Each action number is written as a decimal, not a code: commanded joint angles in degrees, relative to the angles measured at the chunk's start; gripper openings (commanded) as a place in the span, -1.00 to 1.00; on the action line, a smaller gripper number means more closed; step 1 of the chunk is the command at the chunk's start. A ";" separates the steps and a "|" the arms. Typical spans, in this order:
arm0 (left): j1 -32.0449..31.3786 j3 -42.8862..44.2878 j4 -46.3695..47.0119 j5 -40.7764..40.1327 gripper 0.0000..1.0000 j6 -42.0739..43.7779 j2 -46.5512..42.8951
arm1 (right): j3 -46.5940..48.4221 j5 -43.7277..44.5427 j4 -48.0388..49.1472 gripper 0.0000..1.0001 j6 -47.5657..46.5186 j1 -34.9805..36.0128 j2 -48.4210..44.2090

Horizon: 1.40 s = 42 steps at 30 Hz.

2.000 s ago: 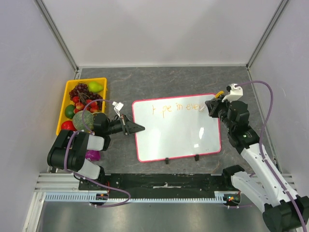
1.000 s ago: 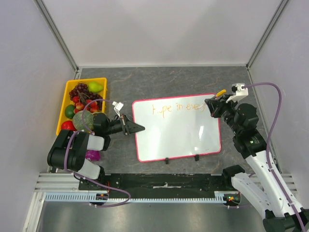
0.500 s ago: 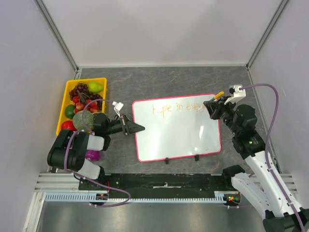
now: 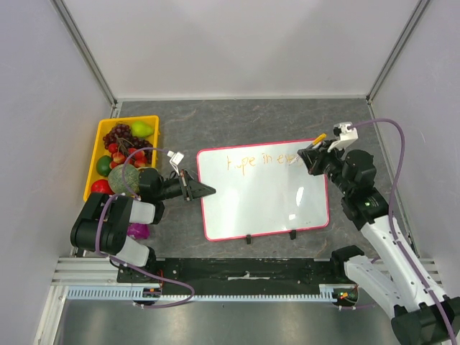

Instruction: Write a sentence on the whiteboard

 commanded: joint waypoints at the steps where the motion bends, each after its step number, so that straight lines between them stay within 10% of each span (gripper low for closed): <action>1: -0.21 0.08 -2.38 -4.69 -0.96 8.88 0.89 | 3.70 -3.19 6.06 -1.00 2.64 1.41 3.31; 27: -0.12 0.52 -2.64 -4.43 -0.96 8.88 1.33 | 4.41 39.23 13.26 -1.00 -1.49 49.48 15.09; 42: -0.12 0.52 -2.11 -4.16 -0.96 8.53 1.68 | 3.18 43.83 23.98 -1.00 -4.48 51.16 22.83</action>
